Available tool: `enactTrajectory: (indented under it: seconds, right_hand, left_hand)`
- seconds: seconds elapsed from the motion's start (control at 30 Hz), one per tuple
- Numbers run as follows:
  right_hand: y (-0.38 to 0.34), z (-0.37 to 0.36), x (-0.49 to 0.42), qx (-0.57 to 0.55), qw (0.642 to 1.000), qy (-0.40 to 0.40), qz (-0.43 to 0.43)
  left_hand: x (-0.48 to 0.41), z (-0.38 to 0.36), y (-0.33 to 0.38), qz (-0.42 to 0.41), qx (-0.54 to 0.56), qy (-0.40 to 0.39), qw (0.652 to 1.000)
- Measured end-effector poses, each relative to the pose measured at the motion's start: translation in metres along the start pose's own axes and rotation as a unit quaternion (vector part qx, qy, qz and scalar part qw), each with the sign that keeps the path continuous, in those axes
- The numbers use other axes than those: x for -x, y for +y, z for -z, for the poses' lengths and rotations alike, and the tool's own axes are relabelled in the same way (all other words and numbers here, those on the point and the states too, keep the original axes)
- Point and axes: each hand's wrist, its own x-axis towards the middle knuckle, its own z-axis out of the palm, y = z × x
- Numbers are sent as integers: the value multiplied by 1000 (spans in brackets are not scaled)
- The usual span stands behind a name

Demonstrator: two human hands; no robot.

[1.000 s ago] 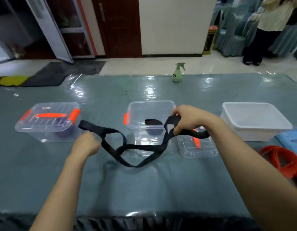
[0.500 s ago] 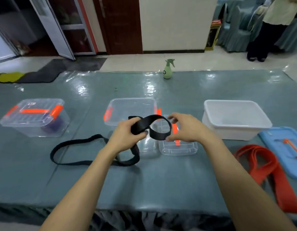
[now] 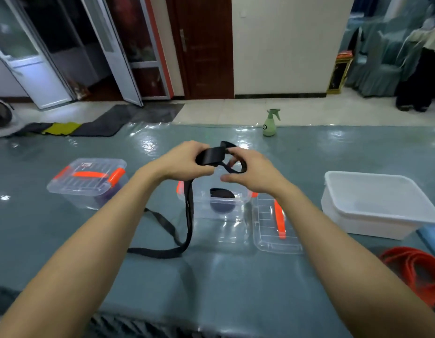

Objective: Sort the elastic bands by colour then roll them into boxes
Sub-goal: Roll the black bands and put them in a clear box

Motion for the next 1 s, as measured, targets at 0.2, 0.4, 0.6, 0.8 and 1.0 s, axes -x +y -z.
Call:
enactTrajectory:
  seconds: [0.2,0.4,0.6,0.8,1.0]
  right_hand:
    - [-5,14,-27,-28,995,82,-40]
    - [-8,14,-42,58,996,-15,-65]
    - [-59,61,-79,-137,979,153,8]
    - [-161,146,-118,-400,903,96,123]
    - [-227,200,-141,-363,910,132,148]
  left_hand:
    - [2,18,-20,-31,61,86,994]
    - [-3,46,-39,-80,50,192,977]
    - [-25,100,-46,-102,24,298,949]
    - [-42,204,-9,-149,76,425,889]
    - [-42,274,-6,-152,70,391,905]
